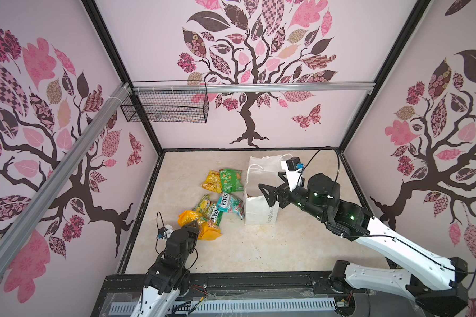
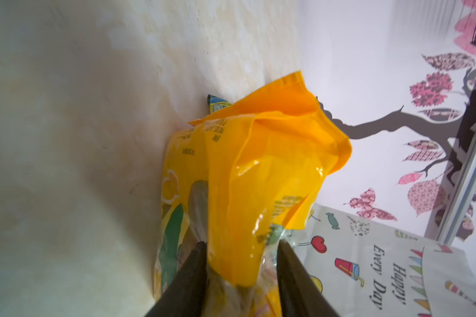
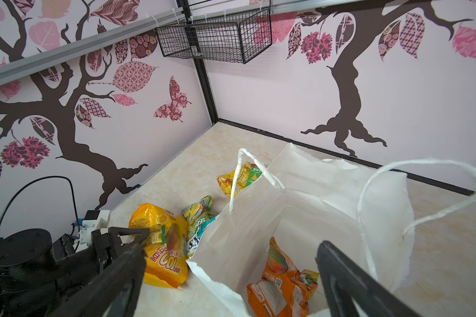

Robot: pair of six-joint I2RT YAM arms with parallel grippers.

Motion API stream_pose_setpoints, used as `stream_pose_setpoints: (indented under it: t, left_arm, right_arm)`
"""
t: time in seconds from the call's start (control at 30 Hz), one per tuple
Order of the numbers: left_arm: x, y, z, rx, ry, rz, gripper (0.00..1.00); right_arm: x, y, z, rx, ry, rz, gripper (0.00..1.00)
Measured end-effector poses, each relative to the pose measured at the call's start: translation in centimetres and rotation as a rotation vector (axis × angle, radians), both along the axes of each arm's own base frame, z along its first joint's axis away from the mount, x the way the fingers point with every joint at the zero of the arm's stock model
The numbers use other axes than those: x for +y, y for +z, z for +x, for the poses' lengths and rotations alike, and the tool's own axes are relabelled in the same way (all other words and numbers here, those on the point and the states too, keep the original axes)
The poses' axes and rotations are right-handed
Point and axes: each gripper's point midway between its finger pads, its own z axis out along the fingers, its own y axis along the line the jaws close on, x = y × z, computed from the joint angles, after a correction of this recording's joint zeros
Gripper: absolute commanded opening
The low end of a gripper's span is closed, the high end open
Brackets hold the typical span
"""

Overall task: Take the snacks out of the paper bag
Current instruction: 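Lower the yellow packet beside the other snacks and open the left gripper, then lower the right gripper into the paper bag toward the orange rainbow packet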

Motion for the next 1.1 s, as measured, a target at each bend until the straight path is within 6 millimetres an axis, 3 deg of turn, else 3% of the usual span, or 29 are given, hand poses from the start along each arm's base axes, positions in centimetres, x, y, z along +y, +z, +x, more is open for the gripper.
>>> stream_pose_setpoints:
  t: [0.1, 0.27, 0.5, 0.67, 0.87, 1.1]
  left_arm:
    - [0.6, 1.4, -0.1, -0.005, 0.011, 0.043, 0.66]
    - [2.1, 5.4, -0.3, -0.042, 0.043, 0.146, 0.74]
    - [5.1, 12.4, -1.1, -0.121, 0.133, 0.318, 0.76]
    - [5.8, 16.5, -1.3, -0.194, 0.123, 0.432, 0.81]
    - [2.5, 21.8, 0.5, -0.305, -0.118, 0.623, 0.90]
    - [-5.1, 27.5, 3.0, -0.446, -0.566, 0.800, 0.92]
  right_arm:
    - [0.0, 0.1, 0.0, -0.001, 0.000, 0.001, 1.00]
    - [-0.2, 0.8, -0.1, -0.006, 0.000, 0.008, 1.00]
    - [-0.4, 2.1, -0.1, -0.015, -0.006, 0.018, 1.00]
    - [-0.2, 3.4, 0.4, -0.007, -0.028, 0.021, 1.00]
    - [0.2, 4.4, 1.6, 0.022, -0.059, 0.000, 1.00]
    - [-0.9, 5.4, 5.8, 0.113, -0.124, -0.033, 1.00]
